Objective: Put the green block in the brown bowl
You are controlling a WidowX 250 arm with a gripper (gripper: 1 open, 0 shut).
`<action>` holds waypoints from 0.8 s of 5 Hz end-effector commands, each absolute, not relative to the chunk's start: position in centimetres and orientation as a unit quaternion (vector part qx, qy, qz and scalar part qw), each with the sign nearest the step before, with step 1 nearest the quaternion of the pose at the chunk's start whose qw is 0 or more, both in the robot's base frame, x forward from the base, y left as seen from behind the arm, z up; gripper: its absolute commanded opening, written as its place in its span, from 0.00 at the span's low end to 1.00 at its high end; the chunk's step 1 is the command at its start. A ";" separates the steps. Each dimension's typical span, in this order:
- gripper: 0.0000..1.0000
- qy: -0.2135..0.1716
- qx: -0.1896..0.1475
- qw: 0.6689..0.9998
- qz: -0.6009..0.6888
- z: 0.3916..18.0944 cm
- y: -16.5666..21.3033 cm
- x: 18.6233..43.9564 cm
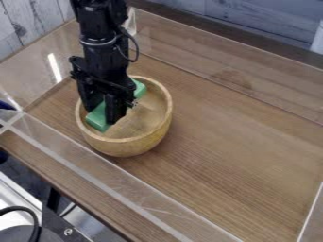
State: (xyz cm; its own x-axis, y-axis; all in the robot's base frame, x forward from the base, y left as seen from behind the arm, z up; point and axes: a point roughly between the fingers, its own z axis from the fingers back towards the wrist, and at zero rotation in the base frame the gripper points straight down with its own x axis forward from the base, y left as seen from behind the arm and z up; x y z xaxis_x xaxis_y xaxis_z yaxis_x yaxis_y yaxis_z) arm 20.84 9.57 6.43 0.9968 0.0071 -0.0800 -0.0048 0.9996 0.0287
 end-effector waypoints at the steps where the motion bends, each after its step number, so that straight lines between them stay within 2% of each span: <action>1: 0.00 0.030 0.019 0.999 0.003 7.0 9.7 21.3; 4: 0.00 0.037 0.017 0.999 0.001 6.8 9.3 21.4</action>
State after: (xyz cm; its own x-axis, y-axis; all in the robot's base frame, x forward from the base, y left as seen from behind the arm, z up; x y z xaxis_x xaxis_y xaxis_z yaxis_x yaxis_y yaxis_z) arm 20.78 9.07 6.06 0.9945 0.0045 -0.1049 -0.0025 0.9998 0.0192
